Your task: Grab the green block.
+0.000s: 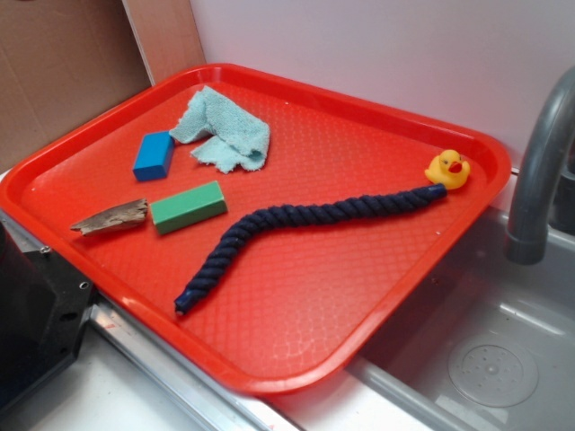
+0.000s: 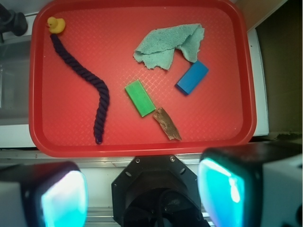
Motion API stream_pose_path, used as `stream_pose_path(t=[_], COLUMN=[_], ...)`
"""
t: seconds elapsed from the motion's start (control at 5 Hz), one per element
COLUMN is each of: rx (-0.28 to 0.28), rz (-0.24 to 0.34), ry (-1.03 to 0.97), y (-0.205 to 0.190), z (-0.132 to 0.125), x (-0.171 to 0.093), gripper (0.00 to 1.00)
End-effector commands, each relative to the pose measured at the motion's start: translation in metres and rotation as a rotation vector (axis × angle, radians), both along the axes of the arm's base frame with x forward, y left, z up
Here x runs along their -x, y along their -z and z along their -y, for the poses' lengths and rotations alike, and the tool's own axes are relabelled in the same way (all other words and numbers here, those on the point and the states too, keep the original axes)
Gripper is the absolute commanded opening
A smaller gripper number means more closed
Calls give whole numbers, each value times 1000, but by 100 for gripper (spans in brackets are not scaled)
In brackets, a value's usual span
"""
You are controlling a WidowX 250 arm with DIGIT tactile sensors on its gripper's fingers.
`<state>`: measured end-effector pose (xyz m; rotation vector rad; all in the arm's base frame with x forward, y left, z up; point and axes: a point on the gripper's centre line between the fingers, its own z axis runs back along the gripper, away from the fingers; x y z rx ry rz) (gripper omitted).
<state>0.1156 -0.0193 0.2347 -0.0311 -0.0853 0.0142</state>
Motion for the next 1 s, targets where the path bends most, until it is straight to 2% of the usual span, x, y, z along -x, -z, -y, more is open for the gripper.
stream_pose_path(t=[0.0,0.2,0.4,0.6,0.8], rx=[0,-3,21,58,-49], rz=[0,75,107,77,15], ry=[0,135,187,229,244], y=[0,50,100,143,172], z=[0,-27,-30,-22,-10], x=[0,-32,-47,-67,-73], gripper=[100,100,100,100,100])
